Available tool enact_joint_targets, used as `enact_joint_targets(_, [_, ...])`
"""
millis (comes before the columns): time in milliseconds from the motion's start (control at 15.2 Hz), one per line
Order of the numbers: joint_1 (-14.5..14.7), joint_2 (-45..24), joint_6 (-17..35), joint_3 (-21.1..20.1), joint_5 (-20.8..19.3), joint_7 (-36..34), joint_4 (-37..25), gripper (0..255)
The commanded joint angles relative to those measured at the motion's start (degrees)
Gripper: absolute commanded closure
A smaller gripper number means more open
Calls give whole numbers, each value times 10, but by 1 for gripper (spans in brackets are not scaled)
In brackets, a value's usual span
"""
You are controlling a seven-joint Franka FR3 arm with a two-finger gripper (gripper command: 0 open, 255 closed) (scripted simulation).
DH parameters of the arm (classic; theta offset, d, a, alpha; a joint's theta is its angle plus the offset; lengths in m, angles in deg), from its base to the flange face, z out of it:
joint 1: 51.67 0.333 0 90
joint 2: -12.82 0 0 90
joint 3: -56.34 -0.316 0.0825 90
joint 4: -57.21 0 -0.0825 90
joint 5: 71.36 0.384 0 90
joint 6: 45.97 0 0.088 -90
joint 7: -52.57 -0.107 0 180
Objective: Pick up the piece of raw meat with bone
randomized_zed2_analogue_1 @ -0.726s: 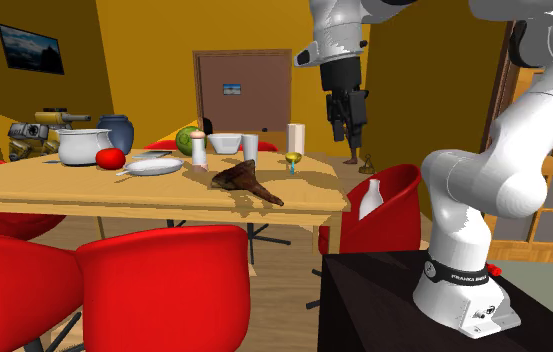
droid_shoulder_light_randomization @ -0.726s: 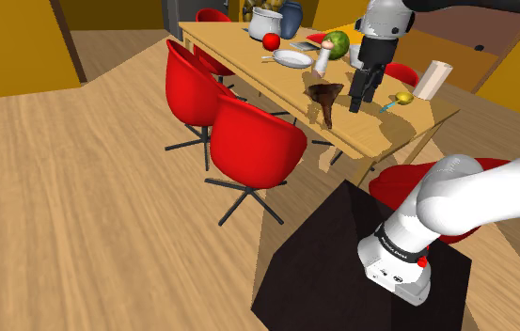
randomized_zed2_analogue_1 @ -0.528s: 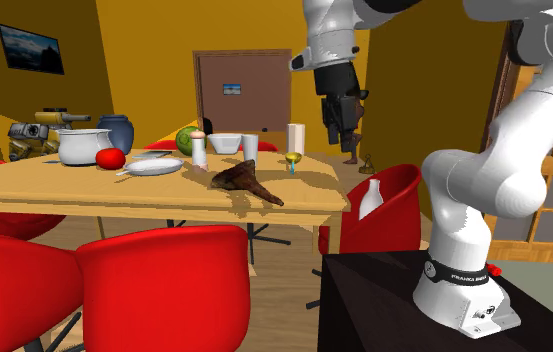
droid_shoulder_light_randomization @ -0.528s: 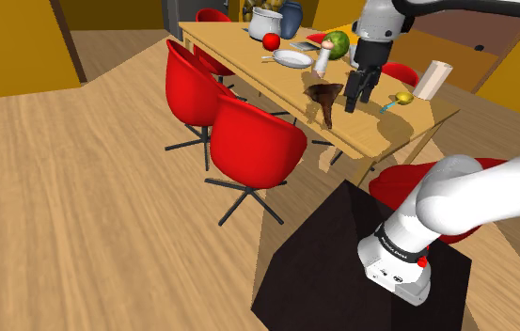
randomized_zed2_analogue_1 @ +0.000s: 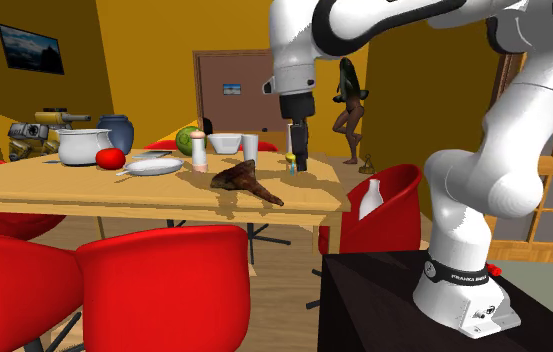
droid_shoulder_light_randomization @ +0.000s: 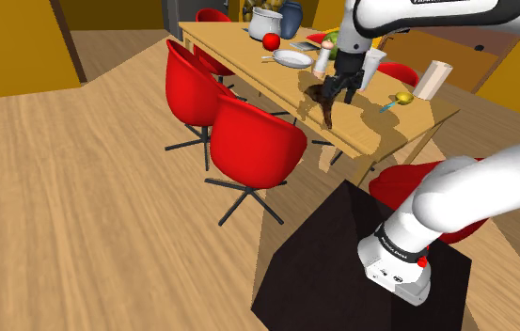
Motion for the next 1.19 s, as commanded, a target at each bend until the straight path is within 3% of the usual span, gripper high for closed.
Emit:
enact_joint_targets(0, [-13, -31, 32, 7, -9, -17, -8, 0])
enact_joint_targets(528, [-60, -159, 136, 36, -39, -88, -59, 0])
enact_joint_targets(1122, [-106, -297, 218, 77, -56, -160, -148, 0])
